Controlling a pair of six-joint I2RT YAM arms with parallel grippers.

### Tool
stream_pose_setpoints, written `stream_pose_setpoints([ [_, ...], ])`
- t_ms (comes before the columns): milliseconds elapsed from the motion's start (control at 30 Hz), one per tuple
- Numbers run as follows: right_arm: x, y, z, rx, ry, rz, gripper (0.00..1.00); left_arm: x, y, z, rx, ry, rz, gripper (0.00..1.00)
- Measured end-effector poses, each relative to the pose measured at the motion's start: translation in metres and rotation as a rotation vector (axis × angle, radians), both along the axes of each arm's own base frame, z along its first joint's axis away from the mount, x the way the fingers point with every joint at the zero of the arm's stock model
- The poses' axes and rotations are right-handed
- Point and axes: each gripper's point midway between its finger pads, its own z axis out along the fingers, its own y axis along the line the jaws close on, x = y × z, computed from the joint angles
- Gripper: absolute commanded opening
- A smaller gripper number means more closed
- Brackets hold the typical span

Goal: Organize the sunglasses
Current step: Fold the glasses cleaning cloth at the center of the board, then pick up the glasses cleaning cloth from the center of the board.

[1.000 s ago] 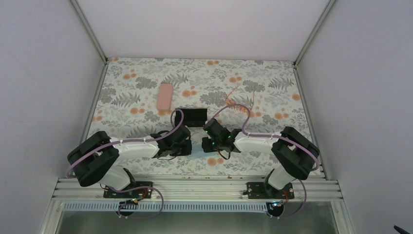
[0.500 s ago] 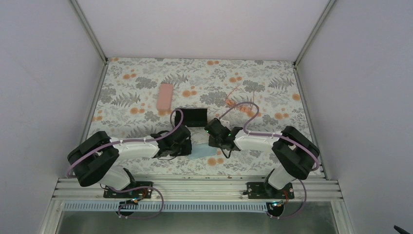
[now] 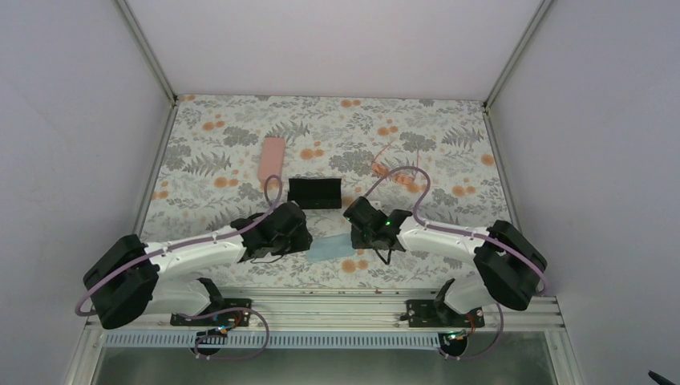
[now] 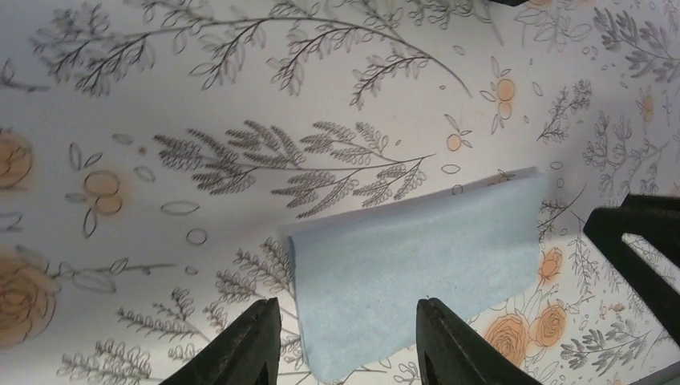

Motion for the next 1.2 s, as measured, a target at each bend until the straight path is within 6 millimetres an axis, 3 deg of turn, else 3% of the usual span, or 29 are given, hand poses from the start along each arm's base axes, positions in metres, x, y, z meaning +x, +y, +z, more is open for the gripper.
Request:
stream_pose_setpoints([
  [100, -0.008, 0.005, -0.005, -0.009, 0.028, 0.061, 0.37, -0.004, 0.004, -0.002, -0.010, 0.018, 0.038, 0.43],
  [333, -0.021, 0.018, -0.022, -0.043, 0.089, 0.162, 0.28, -0.024, 0.012, -0.033, 0.000, 0.123, 0.082, 0.38],
  [667, -0.019, 0.031, -0.026, -0.036, 0.091, 0.190, 0.23, -0.020, -0.008, -0.036, -0.066, 0.129, 0.081, 0.26],
  [1067, -0.018, 0.042, -0.026, -0.006, 0.079, 0.214, 0.04, -0.016, -0.018, -0.038, -0.083, 0.135, 0.080, 0.19],
  [1200, -0.017, 0.043, -0.026, 0.001, 0.078, 0.212, 0.04, -0.014, -0.020, -0.039, -0.074, 0.138, 0.079, 0.05],
])
